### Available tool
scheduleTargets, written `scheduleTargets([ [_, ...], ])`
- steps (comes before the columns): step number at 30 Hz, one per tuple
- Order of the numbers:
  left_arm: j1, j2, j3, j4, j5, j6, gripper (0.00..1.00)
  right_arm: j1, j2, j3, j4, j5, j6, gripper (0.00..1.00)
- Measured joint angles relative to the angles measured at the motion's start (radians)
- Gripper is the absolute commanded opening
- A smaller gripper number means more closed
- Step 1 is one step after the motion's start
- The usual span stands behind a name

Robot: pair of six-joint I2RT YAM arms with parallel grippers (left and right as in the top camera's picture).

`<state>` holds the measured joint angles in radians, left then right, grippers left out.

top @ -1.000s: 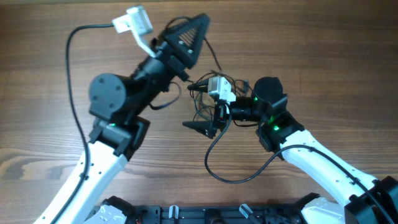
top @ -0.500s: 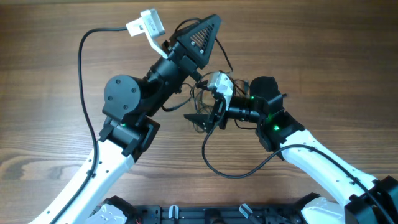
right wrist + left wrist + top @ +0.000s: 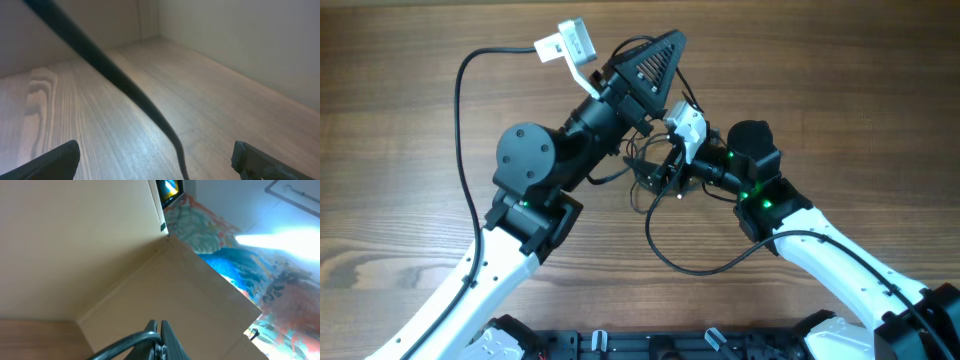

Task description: Untangle cables

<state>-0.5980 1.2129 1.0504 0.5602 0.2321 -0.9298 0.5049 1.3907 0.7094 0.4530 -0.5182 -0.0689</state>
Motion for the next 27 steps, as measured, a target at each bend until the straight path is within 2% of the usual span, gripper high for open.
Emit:
scheduleTargets([
  [1,-0.01,0.0,0.0,-0.003,0.0,0.0,0.04,0.0,0.0,0.0,0.013,0.005,-0.001,0.94],
  [2,-0.03,0.0,0.0,-0.006,0.0,0.0,0.04,0.0,0.0,0.0,0.035,0.012,-0.003,0.78],
  [3,-0.046,0.0,0.0,-0.006,0.0,0.0,0.04,0.0,0.0,0.0,0.059,0.017,-0.005,0.44],
  [4,-0.063,0.0,0.0,-0.006,0.0,0.0,0.04,0.0,0.0,0.0,0.081,0.018,-0.008,0.04],
  [7,-0.073,0.0,0.0,-0.006,-0.007,0.0,0.04,-0.001,0.0,0.0,0.084,-0.023,-0.007,0.04],
  [11,-0.06,0.0,0.0,-0.017,-0.106,0.0,0.04,-0.001,0.0,0.002,-0.008,-0.147,0.058,0.04],
  [13,-0.024,0.001,0.0,-0.066,-0.171,0.0,0.14,-0.001,0.0,0.002,-0.073,-0.195,0.144,0.04],
  [15,0.043,0.003,0.007,-0.183,-0.269,-0.002,0.39,-0.001,-0.003,0.002,-0.109,-0.232,0.236,0.04],
  [17,0.108,0.003,0.011,-0.342,-0.337,0.0,0.59,-0.003,-0.048,0.002,-0.116,-0.241,0.327,0.04],
  [18,0.149,0.006,0.008,-0.419,-0.366,0.002,0.64,-0.013,-0.104,0.002,-0.114,-0.236,0.37,0.04],
  [23,0.188,0.006,0.01,-0.705,-0.391,0.001,0.72,-0.122,-0.409,0.002,-0.096,-0.114,0.484,0.04],
  [27,0.188,0.006,0.009,-0.836,-0.311,0.0,0.74,-0.219,-0.541,0.002,0.013,0.009,0.498,0.04],
])
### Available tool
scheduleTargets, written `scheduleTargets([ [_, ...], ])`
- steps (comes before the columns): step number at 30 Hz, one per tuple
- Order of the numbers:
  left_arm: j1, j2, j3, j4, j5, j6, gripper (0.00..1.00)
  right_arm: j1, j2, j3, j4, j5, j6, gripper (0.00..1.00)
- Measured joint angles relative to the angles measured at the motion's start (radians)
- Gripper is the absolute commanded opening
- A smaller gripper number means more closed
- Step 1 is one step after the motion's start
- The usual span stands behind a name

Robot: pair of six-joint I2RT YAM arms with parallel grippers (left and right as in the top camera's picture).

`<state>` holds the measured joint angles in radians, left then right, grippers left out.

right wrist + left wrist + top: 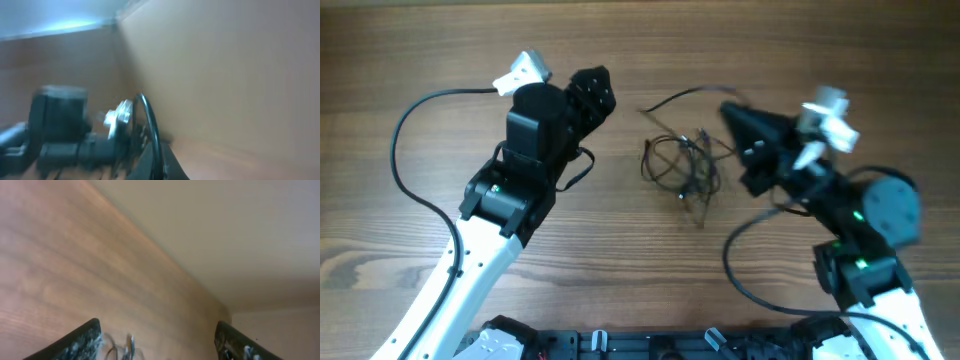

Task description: Untangle cables

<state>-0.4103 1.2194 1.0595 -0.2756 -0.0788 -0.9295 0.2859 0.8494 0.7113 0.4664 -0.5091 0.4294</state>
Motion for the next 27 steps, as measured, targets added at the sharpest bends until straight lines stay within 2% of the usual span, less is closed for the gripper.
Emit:
scheduleTargets([
  [5,-0.015,0.0,0.0,-0.107,0.192,0.0,0.75,-0.052,-0.021,-0.001,0.278,0.199,-0.009,0.04],
  [8,-0.076,0.0,0.0,-0.148,0.237,0.0,0.75,-0.052,0.0,-0.001,0.488,0.349,-0.048,0.04],
  [10,-0.134,0.0,0.0,-0.156,0.249,0.0,0.79,-0.052,0.014,0.008,0.544,0.423,-0.076,0.04],
  [12,-0.184,0.0,0.0,-0.155,0.253,0.0,0.8,-0.052,0.045,0.079,0.481,0.464,-0.095,0.04],
  [15,-0.216,0.002,0.0,-0.157,0.257,0.0,0.81,-0.053,0.114,0.302,0.197,0.478,-0.145,0.04],
  [18,-0.219,0.018,0.0,-0.162,0.261,0.0,0.82,-0.054,0.23,0.64,-0.211,0.478,-0.252,0.04],
  [21,-0.219,0.026,0.0,-0.167,0.261,0.0,0.84,-0.068,0.359,0.955,-0.426,0.502,-0.379,0.04],
  [24,-0.219,0.026,0.0,-0.196,0.26,0.0,0.86,-0.103,0.431,1.126,-0.478,0.561,-0.482,0.04],
  [27,-0.219,0.026,0.0,-0.236,0.26,0.0,0.89,-0.165,0.451,1.173,-0.497,0.624,-0.539,0.04],
])
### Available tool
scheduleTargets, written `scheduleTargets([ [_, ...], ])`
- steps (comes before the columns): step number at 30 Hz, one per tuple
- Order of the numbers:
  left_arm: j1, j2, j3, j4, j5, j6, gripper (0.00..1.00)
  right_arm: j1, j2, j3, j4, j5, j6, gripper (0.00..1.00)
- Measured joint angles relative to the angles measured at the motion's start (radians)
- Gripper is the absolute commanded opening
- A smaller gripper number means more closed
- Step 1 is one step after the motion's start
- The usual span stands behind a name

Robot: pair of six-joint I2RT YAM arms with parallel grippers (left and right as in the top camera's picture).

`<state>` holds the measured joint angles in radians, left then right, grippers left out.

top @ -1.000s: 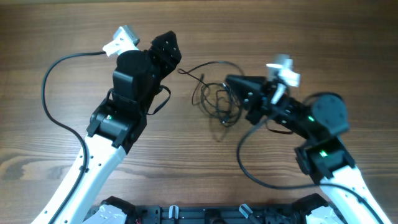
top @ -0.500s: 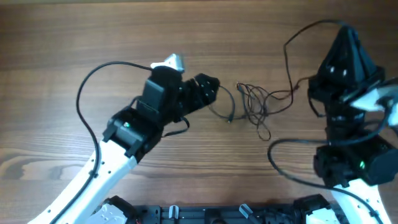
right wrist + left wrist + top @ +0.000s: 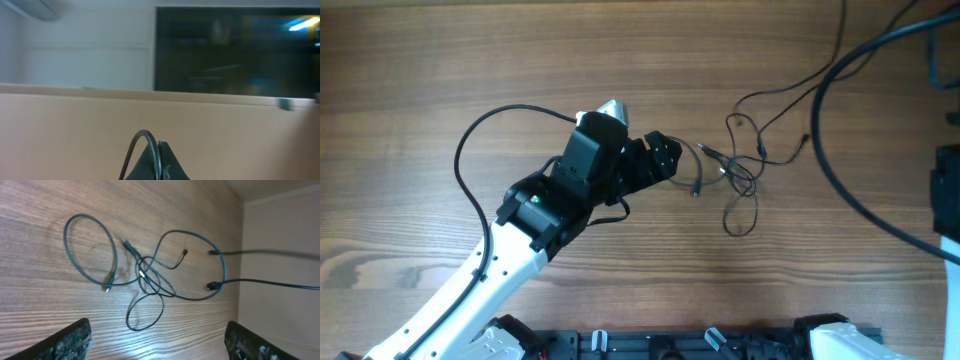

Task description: Untangle cables

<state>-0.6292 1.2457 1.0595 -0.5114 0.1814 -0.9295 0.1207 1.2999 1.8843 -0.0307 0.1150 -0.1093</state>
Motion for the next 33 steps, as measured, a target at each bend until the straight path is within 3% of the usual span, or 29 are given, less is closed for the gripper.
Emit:
scheduleTargets([
  [3,0.0,0.0,0.0,-0.018,0.0,0.0,0.94,-0.087,0.005,0.004,-0.097,0.036,-0.006,0.04],
  [6,0.0,0.002,0.0,-0.023,-0.003,-0.001,1.0,-0.134,0.006,0.008,-0.269,0.012,0.092,0.04],
  [9,0.0,0.002,0.0,-0.024,-0.008,0.002,0.99,-0.14,0.014,0.008,-0.347,-0.224,0.233,0.04],
  [13,0.0,0.002,0.0,-0.027,-0.008,0.003,1.0,-0.14,0.049,0.006,-0.126,-0.668,0.359,0.04],
  [16,0.0,0.003,0.0,-0.032,-0.009,0.003,1.0,-0.14,0.054,0.006,0.028,-0.785,0.472,0.04],
  [21,0.0,0.004,0.0,-0.055,-0.009,0.003,1.0,-0.14,0.054,0.007,0.077,-0.76,0.621,0.04],
  [27,0.0,0.004,0.0,-0.072,-0.009,0.003,1.0,-0.14,0.058,0.007,0.246,-0.572,0.986,0.04],
  [33,0.0,0.004,0.0,-0.081,-0.009,0.003,1.0,-0.14,0.125,0.019,-0.01,-0.559,1.054,0.04],
])
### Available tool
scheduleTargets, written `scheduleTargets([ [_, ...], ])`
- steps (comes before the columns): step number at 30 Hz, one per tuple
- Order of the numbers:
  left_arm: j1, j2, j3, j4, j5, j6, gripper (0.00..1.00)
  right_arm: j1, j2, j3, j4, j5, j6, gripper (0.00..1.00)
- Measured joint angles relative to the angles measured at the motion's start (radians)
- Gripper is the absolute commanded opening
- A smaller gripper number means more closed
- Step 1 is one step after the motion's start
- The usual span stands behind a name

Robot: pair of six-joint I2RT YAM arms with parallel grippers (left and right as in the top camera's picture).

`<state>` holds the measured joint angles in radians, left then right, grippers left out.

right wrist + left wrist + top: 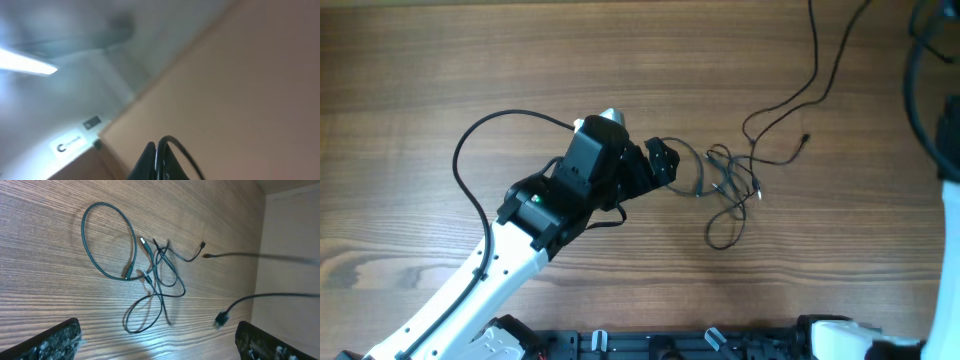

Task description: Untangle cables

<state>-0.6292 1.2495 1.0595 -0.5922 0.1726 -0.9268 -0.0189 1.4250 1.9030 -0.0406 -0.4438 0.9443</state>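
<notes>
Thin dark cables (722, 188) lie knotted mid-table; in the left wrist view they show as a round loop (107, 240), a knot (160, 275) and a smaller loop (144, 316). One strand (812, 60) rises from the knot toward the upper right and leaves the overhead view. My left gripper (661, 163) hovers just left of the tangle, open and holding nothing, its fingertips (56, 341) wide apart in the left wrist view. My right gripper (159, 159) is shut on a black cable (176, 147) and points at a beige wall; it is outside the overhead view.
A blurred plug (221, 318) hangs in the air to the right of the tangle. The left arm's own black lead (470, 160) arcs over the table. The right arm's white link (948, 230) runs along the right edge. A beige wall (290, 240) borders the table.
The tangle has shifted slightly left and drawn tighter. The lifted strand now runs up toward the top edge. The right wrist view has turned. My left gripper has hardly moved.
At first both grippers were together over the tangle, the left shut on a cable, the right open. Then the arms stood apart, left open, right shut on a cable. Later the right arm was off at the right edge, a strand drawn out. Now that strand leads higher.
</notes>
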Motion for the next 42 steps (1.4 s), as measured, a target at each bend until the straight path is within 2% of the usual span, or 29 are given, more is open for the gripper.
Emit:
scheduleTargets([
  [3,0.0,0.0,0.0,-0.002,0.0,0.0,1.0,0.0,0.073,-0.005,-0.017,0.001,-0.093,0.04],
  [5,0.0,0.0,0.0,-0.003,0.0,0.0,1.0,-0.01,0.072,-0.008,-0.05,0.013,-0.211,0.04],
  [10,0.0,0.002,0.0,-0.008,0.0,0.0,1.0,-0.121,0.039,-0.005,-0.367,0.108,-0.388,0.04],
  [13,0.0,0.002,0.0,-0.006,-0.003,0.0,1.0,-0.211,0.002,-0.006,-0.538,0.257,-0.519,0.04],
  [18,0.0,0.002,0.0,-0.007,-0.003,0.0,1.0,-0.316,-0.122,-0.006,-0.643,0.594,-0.736,0.04],
  [20,0.0,0.002,0.0,-0.008,-0.003,0.0,1.0,-0.351,-0.163,-0.003,-0.718,0.67,-0.801,0.04],
  [26,0.0,0.002,0.0,-0.007,-0.003,0.0,1.0,-0.449,-0.137,-0.001,-1.007,0.714,-0.81,0.04],
  [29,0.0,0.002,0.0,-0.007,-0.003,0.0,1.0,-0.517,-0.103,-0.001,-1.047,0.694,-0.795,0.04],
  [38,0.0,0.002,0.0,-0.007,-0.003,0.0,1.0,-0.803,-0.009,-0.008,-1.058,0.425,-0.738,0.04],
  [42,0.0,0.002,0.0,-0.006,-0.003,0.0,1.0,-0.915,0.049,-0.094,-1.052,0.391,-0.702,0.04],
])
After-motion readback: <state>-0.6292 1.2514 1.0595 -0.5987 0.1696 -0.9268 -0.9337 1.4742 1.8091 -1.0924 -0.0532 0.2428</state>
